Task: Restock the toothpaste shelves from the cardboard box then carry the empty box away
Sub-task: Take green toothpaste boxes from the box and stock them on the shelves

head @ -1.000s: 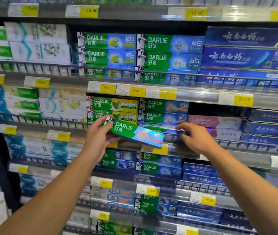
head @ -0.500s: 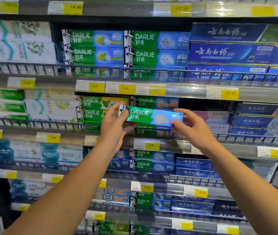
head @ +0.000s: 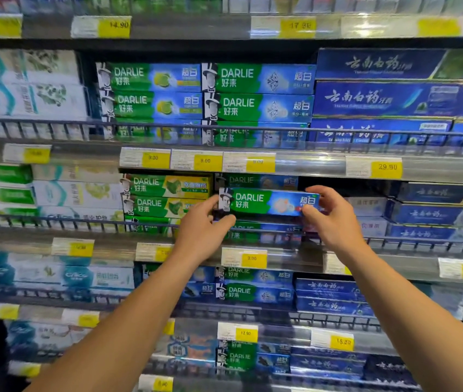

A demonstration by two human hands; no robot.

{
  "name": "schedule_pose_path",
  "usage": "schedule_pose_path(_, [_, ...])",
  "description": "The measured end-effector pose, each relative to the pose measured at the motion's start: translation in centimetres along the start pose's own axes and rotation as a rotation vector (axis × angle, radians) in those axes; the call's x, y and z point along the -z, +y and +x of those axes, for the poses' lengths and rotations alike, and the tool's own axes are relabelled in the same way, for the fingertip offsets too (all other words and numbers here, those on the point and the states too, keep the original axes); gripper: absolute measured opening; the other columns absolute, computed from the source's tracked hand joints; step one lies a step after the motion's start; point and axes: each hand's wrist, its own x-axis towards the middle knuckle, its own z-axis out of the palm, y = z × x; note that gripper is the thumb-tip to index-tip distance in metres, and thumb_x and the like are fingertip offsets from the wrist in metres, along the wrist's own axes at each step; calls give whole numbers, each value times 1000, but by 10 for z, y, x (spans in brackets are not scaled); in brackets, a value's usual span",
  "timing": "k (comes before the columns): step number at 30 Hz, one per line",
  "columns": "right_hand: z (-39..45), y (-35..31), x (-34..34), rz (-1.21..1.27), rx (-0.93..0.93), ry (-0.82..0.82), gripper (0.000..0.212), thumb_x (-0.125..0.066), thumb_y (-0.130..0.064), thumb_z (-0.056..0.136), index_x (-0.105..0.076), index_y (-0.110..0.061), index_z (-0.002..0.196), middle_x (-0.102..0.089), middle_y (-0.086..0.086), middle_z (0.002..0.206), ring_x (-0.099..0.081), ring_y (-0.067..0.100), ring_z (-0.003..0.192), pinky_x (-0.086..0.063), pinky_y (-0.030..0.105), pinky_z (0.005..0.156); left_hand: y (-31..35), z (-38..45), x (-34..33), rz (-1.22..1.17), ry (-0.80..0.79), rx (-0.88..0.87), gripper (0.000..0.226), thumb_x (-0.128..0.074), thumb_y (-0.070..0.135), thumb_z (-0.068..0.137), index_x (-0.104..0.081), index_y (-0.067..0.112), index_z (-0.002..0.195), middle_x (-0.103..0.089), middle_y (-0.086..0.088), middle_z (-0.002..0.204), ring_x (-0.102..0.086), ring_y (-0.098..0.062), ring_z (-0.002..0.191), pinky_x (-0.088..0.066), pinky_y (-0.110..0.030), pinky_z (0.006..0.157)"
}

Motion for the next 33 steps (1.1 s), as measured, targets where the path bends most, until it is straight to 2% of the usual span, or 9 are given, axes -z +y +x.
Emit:
schedule_pose_path(4, [5, 11, -7, -223, 40, -26, 32, -77, -26, 80, -62, -38, 105, -71, -9, 96, -68, 12, 88, -56, 40, 84, -7, 1, -5, -15, -52, 10, 56, -63, 30, 91, -44, 26, 144, -49, 3, 129, -53, -15, 105, -37, -30, 86])
schedule_pose_path(8, [2, 15, -15, -340, 71, -23, 33, -76, -28, 81, -62, -31, 110, -70, -2, 94, -64, 17, 87, -50, 31, 78, -11, -3, -12, -55, 0, -57, 52, -62, 22, 91, -47, 26, 141, -52, 4, 120, -49, -6, 66, -40, -24, 67])
schedule_pose_path(11, [5, 17, -11, -396, 94, -41, 33, -73, -28, 84, -61, -30, 115, -68, -1, 94, -63, 19, 87, -47, 30, 76, -13, 1, -9, 137, 42, -213, 56, -62, 21, 91, -43, 28, 143, -43, 4, 137, -53, -7, 91, -43, -22, 80])
schedule_pose_path(14, [6, 13, -10, -452, 146, -51, 36, -74, -27, 83, -62, -27, 117, -68, 0, 99, -63, 22, 90, -52, 38, 82, -15, 8, -9, 352, -42, -256, 67, -61, 29, 90, -31, 32, 150, -22, 7, 155, -50, -13, 107, -41, -28, 94])
schedule_pose_path(17, [8, 11, -12, -489, 193, -31, 37, -76, -23, 81, -65, -20, 117, -65, 8, 100, -64, 24, 85, -53, 42, 79, -21, 14, -10, 476, -77, -234, 71, -61, 34, 89, -28, 29, 151, -16, 7, 157, -46, -19, 126, -44, -36, 99])
schedule_pose_path(19, [9, 12, -13, -505, 204, -23, 39, -76, -24, 82, -65, -20, 119, -64, 8, 104, -62, 21, 86, -51, 34, 79, -23, 13, -9, 497, -79, -238, 71, -61, 34, 88, -29, 28, 151, -17, 7, 156, -46, -21, 126, -46, -38, 97])
schedule_pose_path(26, [7, 13, -16, -536, 203, -16, 41, -74, -25, 84, -63, -20, 123, -60, 5, 91, -52, 12, 76, -35, 21, 64, -21, 13, -8, 540, -81, -234, 70, -60, 36, 89, -28, 30, 151, -15, 8, 156, -54, -17, 107, -48, -34, 86])
schedule_pose_path(30, [5, 12, -14, -533, 201, -18, 41, -72, -24, 86, -62, -22, 125, -53, 3, 90, -45, -1, 74, -33, 5, 62, -20, 13, -8, 554, -92, -218, 71, -60, 37, 88, -27, 30, 151, -13, 9, 157, -57, -14, 92, -47, -33, 81])
schedule_pose_path(33, [5, 12, -14, -539, 192, -22, 42, -71, -26, 86, -60, -22, 127, -54, 4, 95, -45, -2, 74, -29, 12, 62, -18, 12, -8, 556, -99, -208, 71, -60, 37, 89, -26, 30, 151, -13, 8, 157, -54, -7, 69, -47, -33, 79])
